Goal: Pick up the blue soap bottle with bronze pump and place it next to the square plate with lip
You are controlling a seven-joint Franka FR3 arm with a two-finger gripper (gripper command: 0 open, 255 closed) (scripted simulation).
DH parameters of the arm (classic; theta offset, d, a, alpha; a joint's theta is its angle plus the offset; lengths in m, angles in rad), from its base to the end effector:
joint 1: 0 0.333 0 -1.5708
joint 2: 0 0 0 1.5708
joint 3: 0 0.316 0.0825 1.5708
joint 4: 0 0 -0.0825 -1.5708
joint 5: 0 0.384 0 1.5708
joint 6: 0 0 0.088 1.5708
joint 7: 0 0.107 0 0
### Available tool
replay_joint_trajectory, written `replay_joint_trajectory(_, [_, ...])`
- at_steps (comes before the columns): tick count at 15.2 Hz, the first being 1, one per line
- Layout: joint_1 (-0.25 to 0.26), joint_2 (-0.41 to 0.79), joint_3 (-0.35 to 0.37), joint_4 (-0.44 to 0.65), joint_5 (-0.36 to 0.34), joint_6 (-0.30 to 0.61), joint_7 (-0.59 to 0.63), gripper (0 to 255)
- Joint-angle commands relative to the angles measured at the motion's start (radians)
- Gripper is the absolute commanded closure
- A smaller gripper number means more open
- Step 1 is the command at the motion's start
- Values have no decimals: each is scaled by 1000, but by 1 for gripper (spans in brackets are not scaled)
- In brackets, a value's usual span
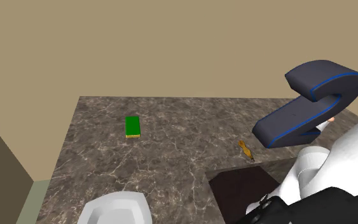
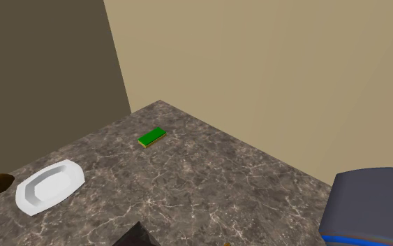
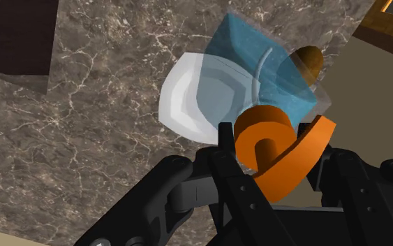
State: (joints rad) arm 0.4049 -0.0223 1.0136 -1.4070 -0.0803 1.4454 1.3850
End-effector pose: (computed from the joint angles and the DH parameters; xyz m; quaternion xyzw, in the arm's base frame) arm 0.0838 0.5291 0.6963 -0.9984 -0.0109 -0.0527 0.0165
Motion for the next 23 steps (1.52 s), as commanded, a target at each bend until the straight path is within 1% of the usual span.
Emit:
replay_joint_trajectory(1, [-11, -34, -14, -49, 30, 34, -18, 255])
replay_joint_trajectory(6, [-17, -88, -40, -154, 76, 111, -46, 255])
replay_joint_trajectory(11, [-16, -125, -58, -248, 107, 183, -64, 255])
replay_joint_trajectory(23, [-6, -168, -70, -439, 141, 347, -79, 255])
